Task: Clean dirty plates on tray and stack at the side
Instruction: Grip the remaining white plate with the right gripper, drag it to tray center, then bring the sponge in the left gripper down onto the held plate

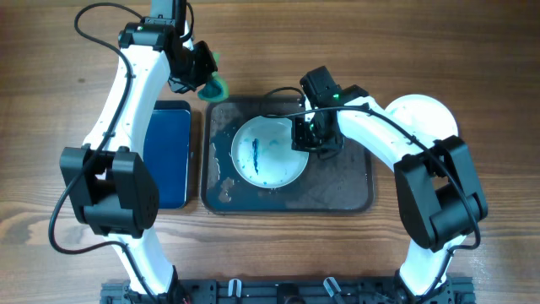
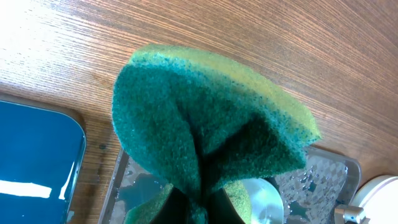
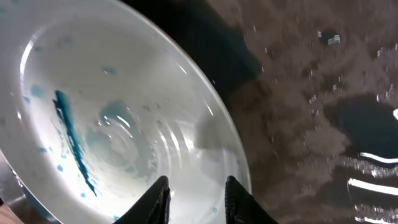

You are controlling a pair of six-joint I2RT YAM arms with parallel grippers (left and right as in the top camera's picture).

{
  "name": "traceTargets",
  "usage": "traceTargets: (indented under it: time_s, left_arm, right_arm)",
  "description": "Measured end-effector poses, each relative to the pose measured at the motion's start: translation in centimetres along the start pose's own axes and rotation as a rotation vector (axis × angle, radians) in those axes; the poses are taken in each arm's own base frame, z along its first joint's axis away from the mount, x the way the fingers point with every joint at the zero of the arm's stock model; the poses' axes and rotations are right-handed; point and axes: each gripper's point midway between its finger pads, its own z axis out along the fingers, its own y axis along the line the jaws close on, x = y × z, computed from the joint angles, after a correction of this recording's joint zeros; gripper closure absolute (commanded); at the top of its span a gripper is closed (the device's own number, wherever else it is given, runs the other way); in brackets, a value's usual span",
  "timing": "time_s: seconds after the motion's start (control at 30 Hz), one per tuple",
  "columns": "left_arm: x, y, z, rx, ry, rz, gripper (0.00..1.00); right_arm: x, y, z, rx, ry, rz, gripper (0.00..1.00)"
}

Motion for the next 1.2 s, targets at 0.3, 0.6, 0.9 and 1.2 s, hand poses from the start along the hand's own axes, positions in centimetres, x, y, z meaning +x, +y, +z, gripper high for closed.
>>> traceTargets:
  time_s: [0.3, 0.6, 0.9, 1.2]
  left_arm:
    - [-0.4, 0.1, 0.0, -0.008, -0.017, 0.002, 0.96]
    - [-0.4, 0.3, 0.0, -0.019, -0.019, 0.001, 0.96]
    - [-0.2, 0.4, 0.0, -0.023, -0.012, 0.0, 0.96]
    - [2.3, 0.7, 1.5, -0.056, 0.056, 0.018, 0.96]
  right_arm:
    - [-0.7, -0.2, -3.0, 0.093, -0.005, 0.009, 0.6]
    - [0.5, -1.7, 0.7, 0.125, 0.113, 0.036, 0.77]
    - [-3.2, 1.0, 2.2, 0.006, -0.022, 0.074, 0.83]
    - [-1.9, 2.4, 2.9, -0.017, 0.021, 0.091, 0.96]
